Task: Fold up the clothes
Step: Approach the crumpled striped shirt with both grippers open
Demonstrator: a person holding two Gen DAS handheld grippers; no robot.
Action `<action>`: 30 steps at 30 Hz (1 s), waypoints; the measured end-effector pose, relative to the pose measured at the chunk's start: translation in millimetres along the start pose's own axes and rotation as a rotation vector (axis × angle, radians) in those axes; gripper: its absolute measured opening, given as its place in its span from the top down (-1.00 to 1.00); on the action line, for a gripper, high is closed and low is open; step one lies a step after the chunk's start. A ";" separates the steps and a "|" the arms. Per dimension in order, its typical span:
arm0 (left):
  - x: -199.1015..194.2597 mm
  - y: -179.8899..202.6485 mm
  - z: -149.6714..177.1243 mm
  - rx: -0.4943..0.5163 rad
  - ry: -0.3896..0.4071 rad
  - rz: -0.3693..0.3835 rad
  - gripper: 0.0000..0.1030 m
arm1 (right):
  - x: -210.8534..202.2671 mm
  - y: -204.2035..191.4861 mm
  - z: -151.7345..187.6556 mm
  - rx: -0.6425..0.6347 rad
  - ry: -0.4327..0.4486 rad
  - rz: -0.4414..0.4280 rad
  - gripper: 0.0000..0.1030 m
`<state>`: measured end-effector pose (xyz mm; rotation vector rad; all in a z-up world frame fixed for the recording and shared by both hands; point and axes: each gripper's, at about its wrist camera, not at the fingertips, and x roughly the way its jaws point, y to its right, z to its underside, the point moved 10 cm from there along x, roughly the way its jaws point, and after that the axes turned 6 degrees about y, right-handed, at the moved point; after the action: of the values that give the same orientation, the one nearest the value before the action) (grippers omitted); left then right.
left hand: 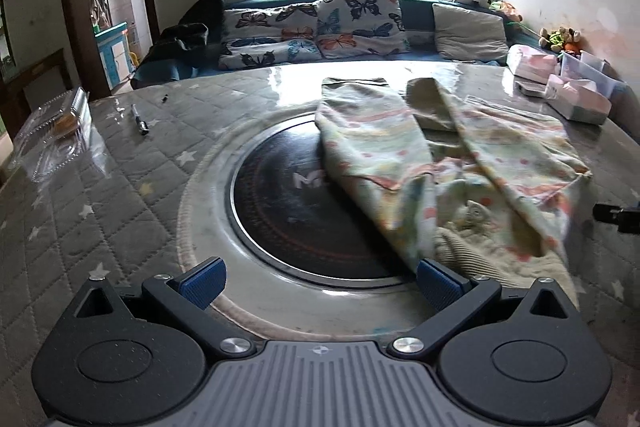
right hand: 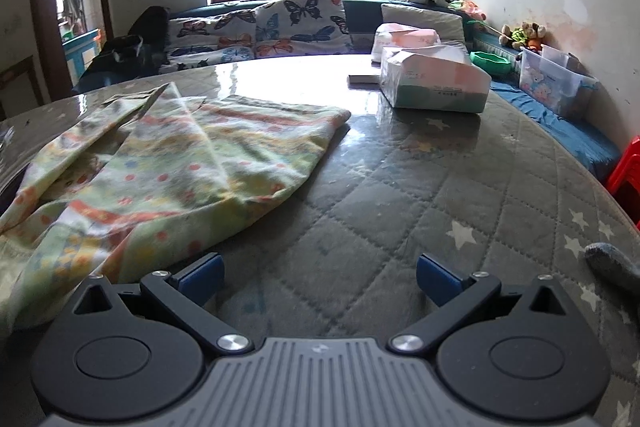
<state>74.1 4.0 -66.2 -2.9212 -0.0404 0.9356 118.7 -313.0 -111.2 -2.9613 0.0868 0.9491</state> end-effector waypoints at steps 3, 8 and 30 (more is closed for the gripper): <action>-2.3 6.0 2.3 -0.010 -0.005 0.010 -1.00 | -8.4 -15.2 -0.3 -0.046 0.045 0.011 -1.00; -6.1 16.1 6.0 -0.027 -0.013 0.025 -1.00 | -32.8 -22.4 7.5 -0.055 0.041 -0.041 -1.00; -18.4 34.3 21.6 -0.039 -0.039 0.039 -1.00 | -71.8 -52.4 27.9 -0.089 0.055 -0.110 -1.00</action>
<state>46.7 -29.8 -75.8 -2.9491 -0.0035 1.0094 47.5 -256.4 -91.4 -3.0361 -0.1192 0.8805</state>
